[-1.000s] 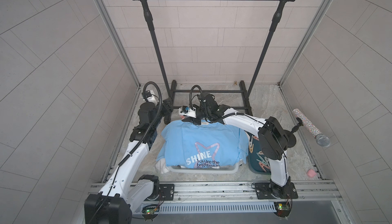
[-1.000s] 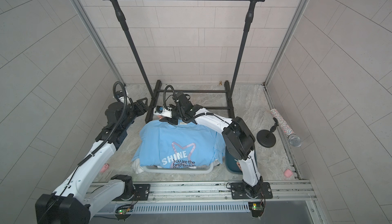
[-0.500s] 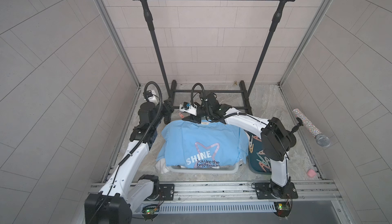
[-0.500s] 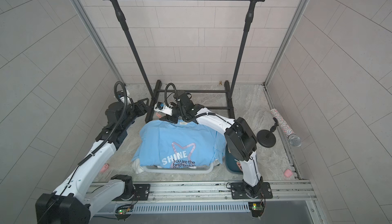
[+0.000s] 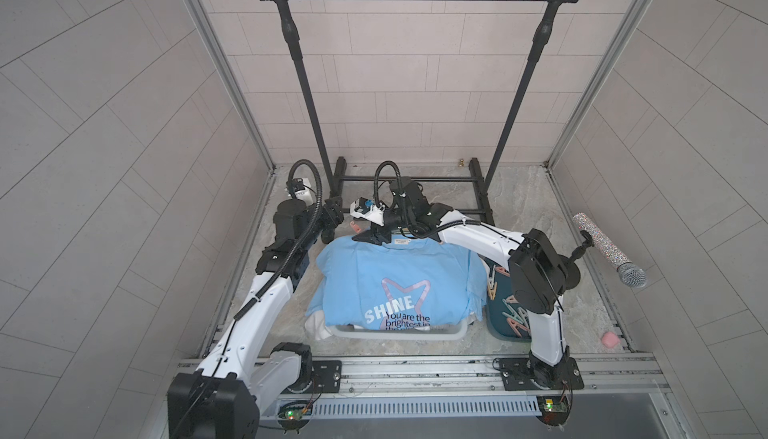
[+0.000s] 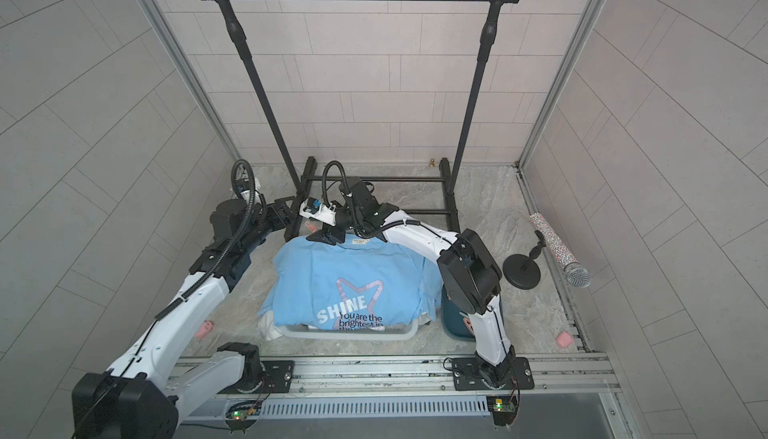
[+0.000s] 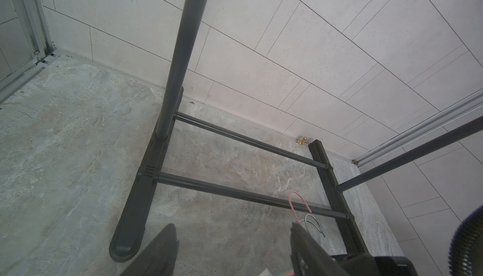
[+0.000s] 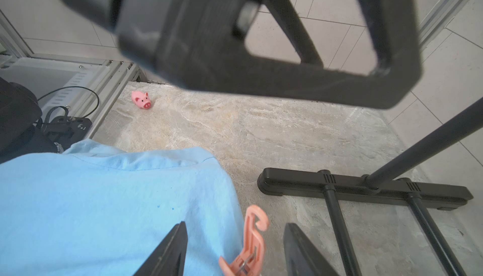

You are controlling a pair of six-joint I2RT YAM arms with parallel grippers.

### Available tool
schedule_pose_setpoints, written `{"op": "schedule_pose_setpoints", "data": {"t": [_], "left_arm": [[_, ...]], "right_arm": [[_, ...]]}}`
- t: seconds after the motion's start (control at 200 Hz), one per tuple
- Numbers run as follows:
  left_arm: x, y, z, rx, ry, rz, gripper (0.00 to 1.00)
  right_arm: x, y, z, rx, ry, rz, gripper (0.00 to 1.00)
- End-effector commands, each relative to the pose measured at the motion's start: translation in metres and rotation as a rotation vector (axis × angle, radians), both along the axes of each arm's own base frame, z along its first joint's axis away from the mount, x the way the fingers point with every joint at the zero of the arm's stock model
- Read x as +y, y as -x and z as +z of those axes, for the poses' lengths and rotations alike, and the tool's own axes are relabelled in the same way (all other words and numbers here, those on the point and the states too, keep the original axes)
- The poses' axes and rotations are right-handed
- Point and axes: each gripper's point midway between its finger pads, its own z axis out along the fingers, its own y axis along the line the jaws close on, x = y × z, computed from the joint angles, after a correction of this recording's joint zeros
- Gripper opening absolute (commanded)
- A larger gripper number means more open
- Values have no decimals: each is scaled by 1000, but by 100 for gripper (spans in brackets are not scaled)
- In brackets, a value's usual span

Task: Use clothespins to secure the t-shirt on both sides of the hanger
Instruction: Clamp the T-shirt on the hanger.

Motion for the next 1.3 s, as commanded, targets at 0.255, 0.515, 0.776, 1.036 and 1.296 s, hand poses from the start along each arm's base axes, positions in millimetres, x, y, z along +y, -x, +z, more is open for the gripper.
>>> {"op": "schedule_pose_setpoints", "data": {"t": [0.255,0.515,0.776,1.036,1.296], "left_arm": [[-1,-3,12,-27,-7,-11,72],[2,-2,13,-31,-10,3,72],[4,-2,14,-39,-10,16,72],[5,-1,17,-49,-7,20,72],[5,-1,16,-49,-8,21,72]], "right_arm": [[16,0,10,65,-90,42,50],[16,-6,7,129,-129,-26,21],[11,-11,0,149,-128,-175,0],[7,-4,0,94,-104,-236,0],[-3,2,-4,62,-16,-285,0]]}}
